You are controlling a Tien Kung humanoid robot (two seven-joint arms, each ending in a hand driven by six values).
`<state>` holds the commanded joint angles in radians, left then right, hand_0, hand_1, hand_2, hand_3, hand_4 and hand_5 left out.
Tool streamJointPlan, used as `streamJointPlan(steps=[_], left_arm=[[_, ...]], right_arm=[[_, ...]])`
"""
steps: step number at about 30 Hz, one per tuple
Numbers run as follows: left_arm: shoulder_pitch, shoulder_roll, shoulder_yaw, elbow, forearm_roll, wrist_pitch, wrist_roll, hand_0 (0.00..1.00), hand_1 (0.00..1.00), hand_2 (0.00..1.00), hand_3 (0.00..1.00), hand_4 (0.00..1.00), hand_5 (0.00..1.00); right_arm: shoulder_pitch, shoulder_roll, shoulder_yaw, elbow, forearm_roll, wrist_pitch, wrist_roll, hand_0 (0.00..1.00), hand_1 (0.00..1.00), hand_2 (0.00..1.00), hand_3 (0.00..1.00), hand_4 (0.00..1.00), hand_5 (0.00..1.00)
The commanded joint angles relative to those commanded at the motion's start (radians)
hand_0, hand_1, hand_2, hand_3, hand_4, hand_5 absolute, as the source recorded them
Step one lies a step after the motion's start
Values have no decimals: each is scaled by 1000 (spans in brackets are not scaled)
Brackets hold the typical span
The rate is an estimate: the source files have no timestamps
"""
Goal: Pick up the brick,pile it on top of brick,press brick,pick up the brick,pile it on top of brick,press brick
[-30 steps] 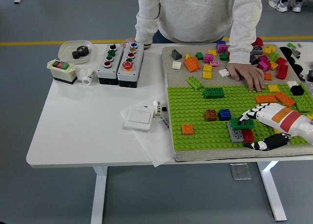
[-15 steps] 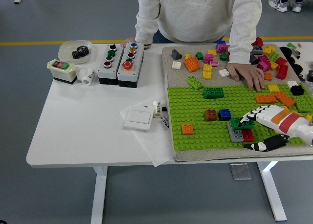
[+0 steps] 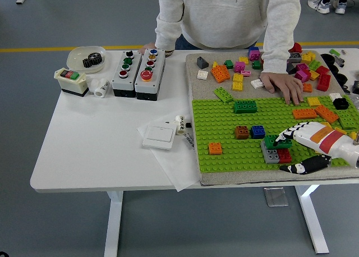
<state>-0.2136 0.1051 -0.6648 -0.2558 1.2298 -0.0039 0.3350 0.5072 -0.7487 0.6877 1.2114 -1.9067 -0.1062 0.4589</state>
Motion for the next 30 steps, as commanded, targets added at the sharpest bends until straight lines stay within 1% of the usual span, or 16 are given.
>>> streamJointPlan(steps=[30], left_arm=[[3, -1, -6, 0, 8, 0, 2, 762, 753, 763, 597, 666, 596]], right_arm=[[0, -1, -9, 18, -7, 6, -6, 733, 704, 746, 688, 858, 576]])
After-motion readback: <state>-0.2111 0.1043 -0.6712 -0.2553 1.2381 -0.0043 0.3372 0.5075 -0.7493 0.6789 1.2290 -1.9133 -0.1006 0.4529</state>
